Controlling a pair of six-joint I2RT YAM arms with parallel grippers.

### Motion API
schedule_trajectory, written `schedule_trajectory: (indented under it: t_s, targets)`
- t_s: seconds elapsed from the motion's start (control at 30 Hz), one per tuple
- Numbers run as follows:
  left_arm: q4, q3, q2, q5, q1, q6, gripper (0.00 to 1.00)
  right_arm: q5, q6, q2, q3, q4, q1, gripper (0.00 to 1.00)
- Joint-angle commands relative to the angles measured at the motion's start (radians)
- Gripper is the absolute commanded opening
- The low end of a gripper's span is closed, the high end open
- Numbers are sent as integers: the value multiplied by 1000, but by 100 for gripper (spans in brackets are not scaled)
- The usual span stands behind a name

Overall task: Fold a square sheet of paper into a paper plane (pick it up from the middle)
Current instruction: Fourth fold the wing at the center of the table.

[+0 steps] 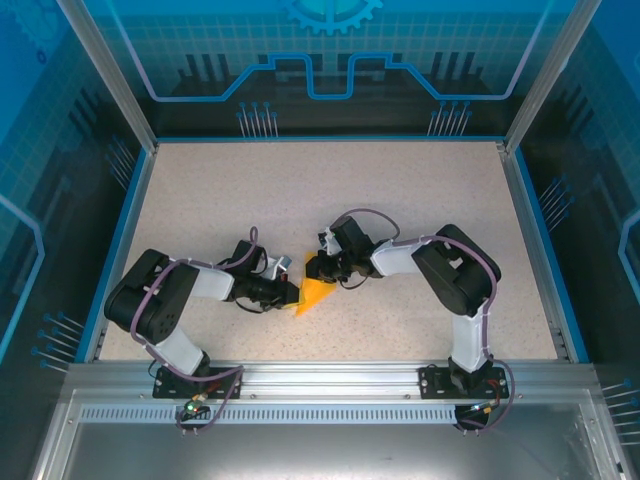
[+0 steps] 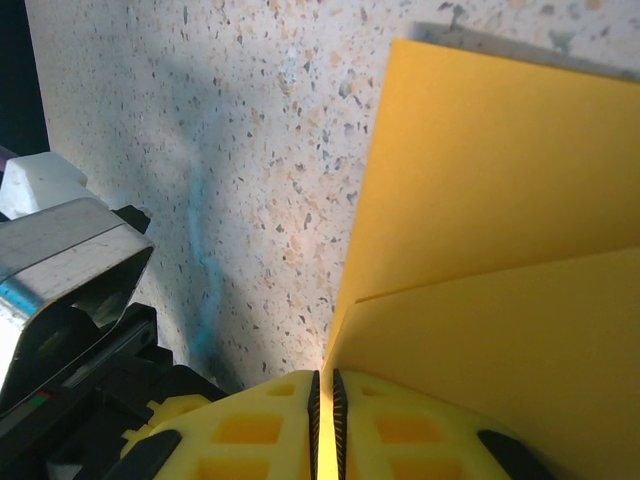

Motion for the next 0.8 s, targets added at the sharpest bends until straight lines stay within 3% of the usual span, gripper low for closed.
schedule_trajectory:
  t_s: [0.0, 0.2, 0.33, 0.77]
  targets:
    - [-29, -11, 29, -48, 12, -2, 2, -3, -4, 32, 6, -36, -13, 15]
    - [-61, -13, -16, -25, 12, 6, 16, 13, -21, 57, 1, -93, -14, 14]
    - [-91, -15, -60, 1, 11, 25, 20, 28, -30, 59, -14, -114, -13, 13]
    - [-203, 8, -79, -40, -17, 33, 7, 34, -30, 59, -24, -118, -13, 13]
